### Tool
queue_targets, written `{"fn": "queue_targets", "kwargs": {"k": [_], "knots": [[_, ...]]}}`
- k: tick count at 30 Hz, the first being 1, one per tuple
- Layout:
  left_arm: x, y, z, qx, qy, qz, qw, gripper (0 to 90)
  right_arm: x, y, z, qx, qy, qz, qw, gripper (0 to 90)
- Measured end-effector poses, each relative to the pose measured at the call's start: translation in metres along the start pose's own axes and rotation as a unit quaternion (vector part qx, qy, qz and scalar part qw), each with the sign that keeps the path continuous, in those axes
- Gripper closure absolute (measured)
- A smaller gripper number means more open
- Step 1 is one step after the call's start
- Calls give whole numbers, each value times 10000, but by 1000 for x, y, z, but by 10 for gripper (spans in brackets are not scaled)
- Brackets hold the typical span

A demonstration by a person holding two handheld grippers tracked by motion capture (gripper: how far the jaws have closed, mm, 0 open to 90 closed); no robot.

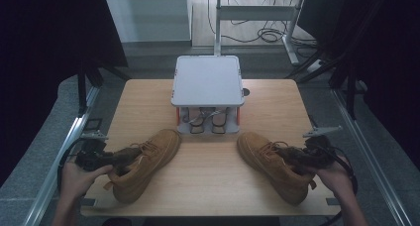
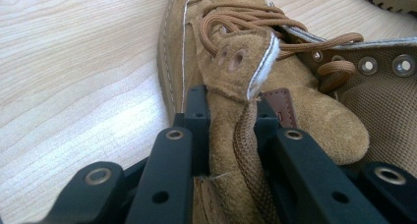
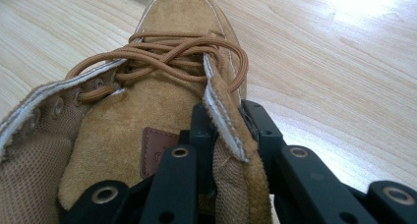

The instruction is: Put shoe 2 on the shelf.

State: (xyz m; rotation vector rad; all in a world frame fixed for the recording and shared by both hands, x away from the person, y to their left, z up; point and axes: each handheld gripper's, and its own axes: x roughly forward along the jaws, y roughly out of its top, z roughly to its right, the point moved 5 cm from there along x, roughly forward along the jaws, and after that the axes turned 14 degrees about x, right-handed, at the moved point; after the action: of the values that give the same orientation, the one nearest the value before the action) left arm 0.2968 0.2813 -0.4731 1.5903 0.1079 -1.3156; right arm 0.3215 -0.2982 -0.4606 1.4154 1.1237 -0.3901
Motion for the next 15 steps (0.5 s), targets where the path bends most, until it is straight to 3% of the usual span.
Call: {"fn": "queue_targets", "kwargs": {"k": [15], "knots": [[-1,-3,1,-155,-52,325,9993,777,-2,-2,1,315,236,293,9988,788]]}}
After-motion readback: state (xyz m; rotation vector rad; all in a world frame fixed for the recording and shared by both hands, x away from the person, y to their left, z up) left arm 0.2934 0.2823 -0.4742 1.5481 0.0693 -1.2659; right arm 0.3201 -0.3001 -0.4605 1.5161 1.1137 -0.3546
